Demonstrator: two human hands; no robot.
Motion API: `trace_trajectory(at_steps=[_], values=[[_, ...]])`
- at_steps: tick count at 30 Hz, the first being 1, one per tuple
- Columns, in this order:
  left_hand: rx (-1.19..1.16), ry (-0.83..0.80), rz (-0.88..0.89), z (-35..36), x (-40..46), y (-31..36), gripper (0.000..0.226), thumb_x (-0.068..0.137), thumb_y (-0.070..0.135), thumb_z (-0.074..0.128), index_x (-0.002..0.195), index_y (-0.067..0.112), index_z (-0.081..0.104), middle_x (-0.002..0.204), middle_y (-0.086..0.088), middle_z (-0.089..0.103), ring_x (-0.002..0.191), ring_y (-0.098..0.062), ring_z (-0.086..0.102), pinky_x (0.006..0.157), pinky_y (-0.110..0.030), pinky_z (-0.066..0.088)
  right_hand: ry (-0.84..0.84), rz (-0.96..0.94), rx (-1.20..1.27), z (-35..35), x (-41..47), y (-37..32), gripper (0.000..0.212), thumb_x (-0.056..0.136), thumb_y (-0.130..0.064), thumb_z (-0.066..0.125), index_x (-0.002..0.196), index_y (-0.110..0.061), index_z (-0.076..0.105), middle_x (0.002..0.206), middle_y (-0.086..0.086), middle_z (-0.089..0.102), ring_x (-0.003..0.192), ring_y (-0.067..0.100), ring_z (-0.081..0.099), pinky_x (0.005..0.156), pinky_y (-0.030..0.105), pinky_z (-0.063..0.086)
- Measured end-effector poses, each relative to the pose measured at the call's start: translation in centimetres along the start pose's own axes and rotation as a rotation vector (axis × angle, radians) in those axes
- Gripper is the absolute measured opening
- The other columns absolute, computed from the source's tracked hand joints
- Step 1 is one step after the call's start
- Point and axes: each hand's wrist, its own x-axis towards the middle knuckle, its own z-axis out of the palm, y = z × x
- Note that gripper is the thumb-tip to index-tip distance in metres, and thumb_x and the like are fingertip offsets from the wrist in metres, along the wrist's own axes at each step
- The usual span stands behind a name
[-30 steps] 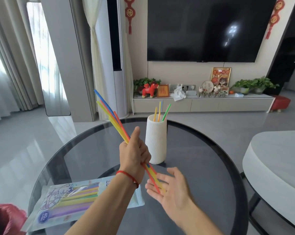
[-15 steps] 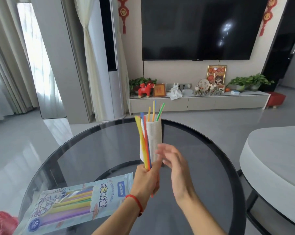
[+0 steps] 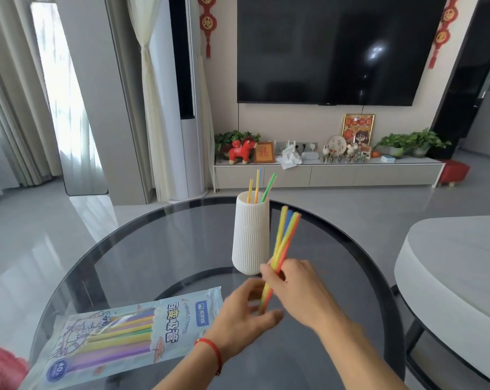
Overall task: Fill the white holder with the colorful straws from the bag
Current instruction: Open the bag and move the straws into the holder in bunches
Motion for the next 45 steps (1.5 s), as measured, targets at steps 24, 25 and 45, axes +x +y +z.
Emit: trace_trajectory(at_steps=[24, 25, 45], values=[[1.067, -0.001, -0.019, -10.1, -3.4, -4.6, 0.124, 0.053, 0.094, 0.04, 0.154, 0.034, 0.001, 0.138, 0.007, 0.036, 0.129, -0.021, 0.034, 0.12, -0.042, 0.017, 0.301, 0.167, 0.134, -5.1, 15.1, -6.3, 0.041, 0.085, -0.061, 0.071, 0.097, -0.022, 0.073, 0.104, -0.002, 0.074, 0.11, 0.027, 0.067, 0.084, 0.038, 0.053], [1.071, -0.001, -0.024, -10.1, -3.3, -4.5, 0.124, 0.053, 0.094, 0.04, 0.154, 0.033, 0.002, 0.137, 0.007, 0.036, 0.129, -0.021, 0.034, 0.12, -0.043, 0.017, 0.317, 0.162, 0.127, -5.4, 15.0, -6.5, 0.048, 0.083, -0.065, 0.071, 0.105, -0.022, 0.072, 0.114, -0.003, 0.072, 0.115, 0.025, 0.064, 0.088, 0.039, 0.052], [1.407, 0.001, 0.266, -9.1, -3.5, 0.4, 0.09, 0.054, 0.028, 0.06, 0.14, 0.011, 0.038, 0.115, -0.004, 0.045, 0.095, -0.028, 0.051, 0.08, -0.046, 0.043, -0.399, 0.576, 0.79, 7.9, -1.4, -1.2, 0.042, 0.109, -0.041, 0.039, 0.111, -0.011, 0.068, 0.088, 0.012, 0.069, 0.064, 0.023, 0.067, 0.051, 0.033, 0.055]])
